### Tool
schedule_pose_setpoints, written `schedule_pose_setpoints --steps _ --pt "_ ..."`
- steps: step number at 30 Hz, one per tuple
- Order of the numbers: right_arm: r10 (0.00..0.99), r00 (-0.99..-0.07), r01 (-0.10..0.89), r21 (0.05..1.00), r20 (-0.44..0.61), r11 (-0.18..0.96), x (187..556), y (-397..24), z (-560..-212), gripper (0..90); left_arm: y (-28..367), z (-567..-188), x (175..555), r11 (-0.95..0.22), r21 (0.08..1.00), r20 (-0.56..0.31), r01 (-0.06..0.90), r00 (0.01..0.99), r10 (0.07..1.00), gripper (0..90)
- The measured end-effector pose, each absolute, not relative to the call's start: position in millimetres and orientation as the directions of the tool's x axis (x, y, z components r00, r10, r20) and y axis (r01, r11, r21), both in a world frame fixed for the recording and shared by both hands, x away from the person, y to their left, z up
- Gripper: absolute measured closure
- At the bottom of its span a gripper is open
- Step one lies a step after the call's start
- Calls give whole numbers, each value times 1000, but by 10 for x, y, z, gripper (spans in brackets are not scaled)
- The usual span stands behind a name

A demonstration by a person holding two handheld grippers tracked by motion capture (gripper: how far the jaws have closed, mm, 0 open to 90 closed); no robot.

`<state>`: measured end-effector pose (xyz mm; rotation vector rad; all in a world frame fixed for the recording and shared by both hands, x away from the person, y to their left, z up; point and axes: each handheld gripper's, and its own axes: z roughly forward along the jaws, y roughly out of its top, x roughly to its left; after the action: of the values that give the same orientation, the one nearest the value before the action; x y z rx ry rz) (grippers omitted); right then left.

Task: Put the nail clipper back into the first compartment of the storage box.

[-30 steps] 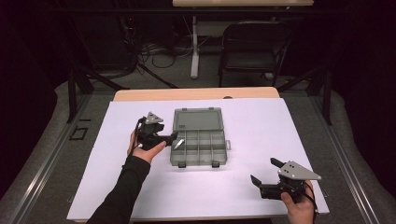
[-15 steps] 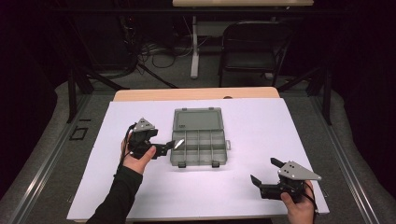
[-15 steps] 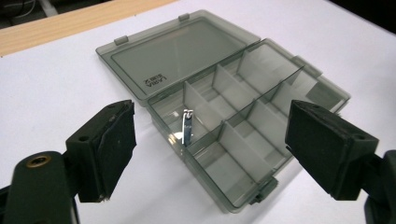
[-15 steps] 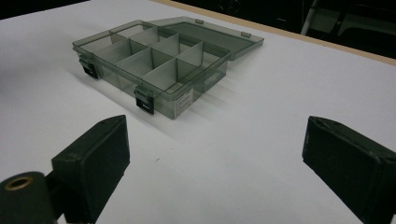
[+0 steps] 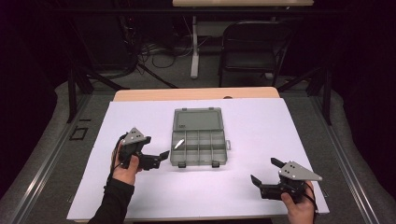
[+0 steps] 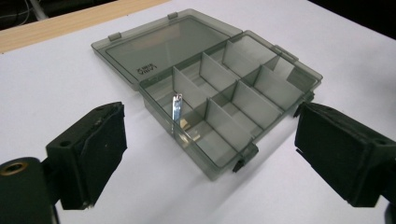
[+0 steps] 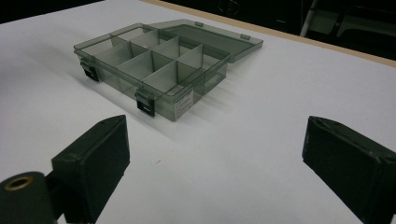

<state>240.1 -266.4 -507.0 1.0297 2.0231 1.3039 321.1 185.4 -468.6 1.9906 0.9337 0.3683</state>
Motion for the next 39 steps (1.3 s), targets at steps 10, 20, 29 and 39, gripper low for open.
schedule_pose_setpoints --steps 10,20,29,39 --pt "814 -579 306 916 -35 258 2394 -2670 -5062 73 1944 -4801 2953 -325 833 -71 448 669 740 66" --pt "813 -582 310 915 -33 259 2403 -2653 -5087 63 2070 -4935 2803 -321 828 -89 459 674 733 57" --pt "810 -585 318 910 -32 265 2412 -2653 -5100 60 2088 -4989 2755 -306 840 -99 448 681 725 57" --pt "810 -586 330 904 -30 272 2425 -2651 -5121 60 2141 -5060 2774 -297 842 -97 450 668 738 58"
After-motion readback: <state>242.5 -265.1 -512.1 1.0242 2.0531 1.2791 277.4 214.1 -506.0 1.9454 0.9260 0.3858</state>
